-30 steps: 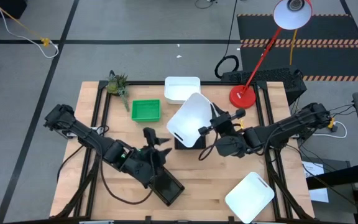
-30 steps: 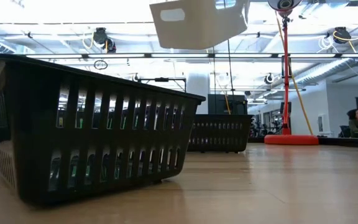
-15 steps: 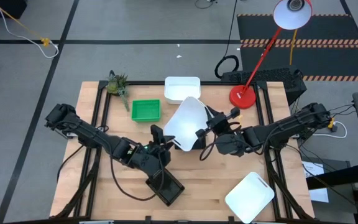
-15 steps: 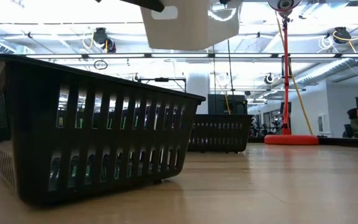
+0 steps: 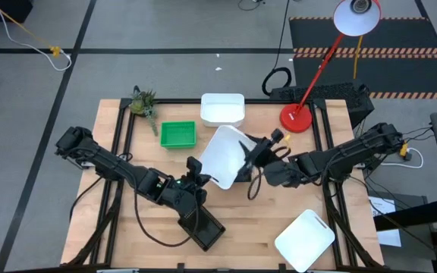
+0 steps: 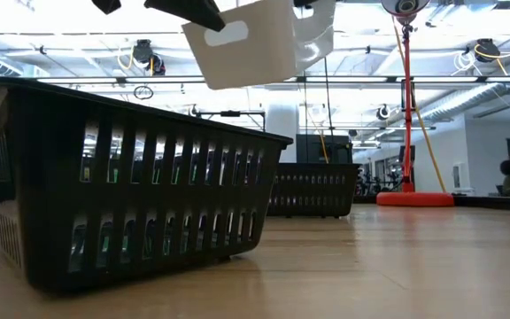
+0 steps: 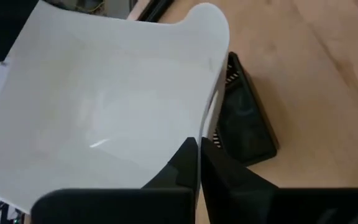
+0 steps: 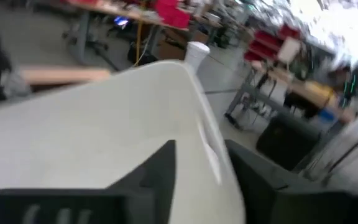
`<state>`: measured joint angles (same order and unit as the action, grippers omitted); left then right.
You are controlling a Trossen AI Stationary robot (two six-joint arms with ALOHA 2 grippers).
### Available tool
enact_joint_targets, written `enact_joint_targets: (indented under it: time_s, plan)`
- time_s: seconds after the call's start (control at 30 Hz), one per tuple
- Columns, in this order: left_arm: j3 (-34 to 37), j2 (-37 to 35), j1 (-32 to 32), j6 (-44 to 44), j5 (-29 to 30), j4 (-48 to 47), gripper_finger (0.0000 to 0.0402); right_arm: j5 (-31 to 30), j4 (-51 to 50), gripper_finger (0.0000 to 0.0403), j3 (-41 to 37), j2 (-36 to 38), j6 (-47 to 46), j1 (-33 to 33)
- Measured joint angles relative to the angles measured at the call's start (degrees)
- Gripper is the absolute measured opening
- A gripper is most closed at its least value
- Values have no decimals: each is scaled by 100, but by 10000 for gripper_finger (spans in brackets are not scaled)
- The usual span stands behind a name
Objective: Stack baskets by color
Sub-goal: Stack the left white bin on the top white bin
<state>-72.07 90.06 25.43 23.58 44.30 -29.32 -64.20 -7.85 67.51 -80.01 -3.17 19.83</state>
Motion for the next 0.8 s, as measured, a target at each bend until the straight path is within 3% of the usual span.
enact_joint_targets:
  time_s: [0.13, 0.23, 0.4, 0.63, 0.7, 0.8]
  plan:
    - [0, 0, -7, -21, -143, -274, 8, -56, -156, 189, 0, -7, 1152, 329]
    - [-2, -1, -7, -70, -223, -589, 5, -124, -164, 212, 0, -7, 1962, 646]
    - [-2, -2, -7, -99, -234, -1039, 12, 11, -148, 215, 0, -7, 2585, 1062]
    - [-13, -17, 40, -267, -218, -1257, 9, -959, -133, 211, 0, 7, 2822, 1326]
    - [-13, -13, 62, -230, -275, -1317, 8, -838, -145, 219, 0, 8, 2841, 1387]
    - [-13, -15, 57, -233, -224, -1521, 4, -53, -138, 228, 0, 9, 2827, 1448]
